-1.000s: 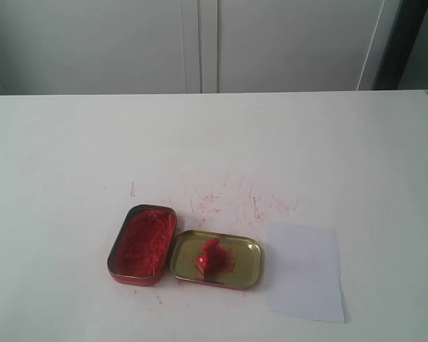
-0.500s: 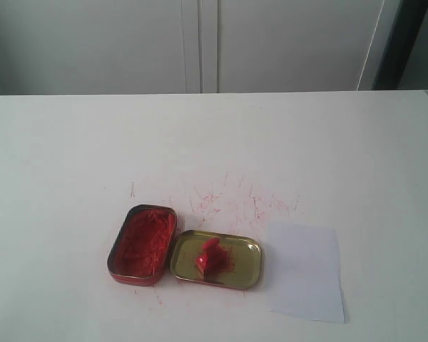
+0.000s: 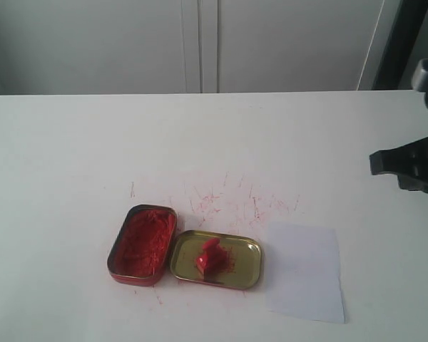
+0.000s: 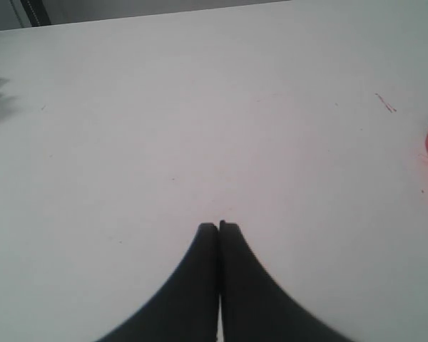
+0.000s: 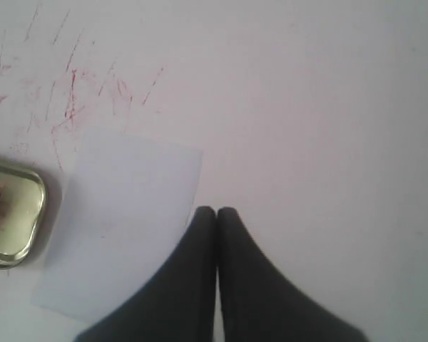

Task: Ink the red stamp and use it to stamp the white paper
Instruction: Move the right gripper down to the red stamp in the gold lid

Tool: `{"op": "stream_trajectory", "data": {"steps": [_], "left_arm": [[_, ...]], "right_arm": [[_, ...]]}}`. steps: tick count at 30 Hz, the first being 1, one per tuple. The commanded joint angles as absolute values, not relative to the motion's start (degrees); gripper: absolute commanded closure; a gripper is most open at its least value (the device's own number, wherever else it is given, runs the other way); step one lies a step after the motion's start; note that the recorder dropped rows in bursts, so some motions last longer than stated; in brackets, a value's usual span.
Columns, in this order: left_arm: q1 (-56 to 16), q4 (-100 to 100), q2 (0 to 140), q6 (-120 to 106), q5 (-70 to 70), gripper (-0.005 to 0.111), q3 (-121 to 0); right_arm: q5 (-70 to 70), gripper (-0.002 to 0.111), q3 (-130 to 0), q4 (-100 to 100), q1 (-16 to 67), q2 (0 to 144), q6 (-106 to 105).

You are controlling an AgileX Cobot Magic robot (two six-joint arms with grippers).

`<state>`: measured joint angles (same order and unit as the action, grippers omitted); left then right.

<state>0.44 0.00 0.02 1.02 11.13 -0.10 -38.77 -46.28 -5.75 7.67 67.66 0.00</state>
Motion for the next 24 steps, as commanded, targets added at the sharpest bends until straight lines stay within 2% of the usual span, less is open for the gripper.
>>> {"op": "stream_trajectory", "data": {"steps": [1,24], "left_arm": [[0.4,-0.3,0.0,1.2,11.1,0.107,0.0],[0.4,-0.3,0.0,1.2,11.1,0.107,0.0]], "right_arm": [[-39.1,0.108,-48.6,-6.0,10.9,72.7,-1.2],[-43.1,0.108,-62.6,-6.0,26.5,92.3,-1.7]]}}
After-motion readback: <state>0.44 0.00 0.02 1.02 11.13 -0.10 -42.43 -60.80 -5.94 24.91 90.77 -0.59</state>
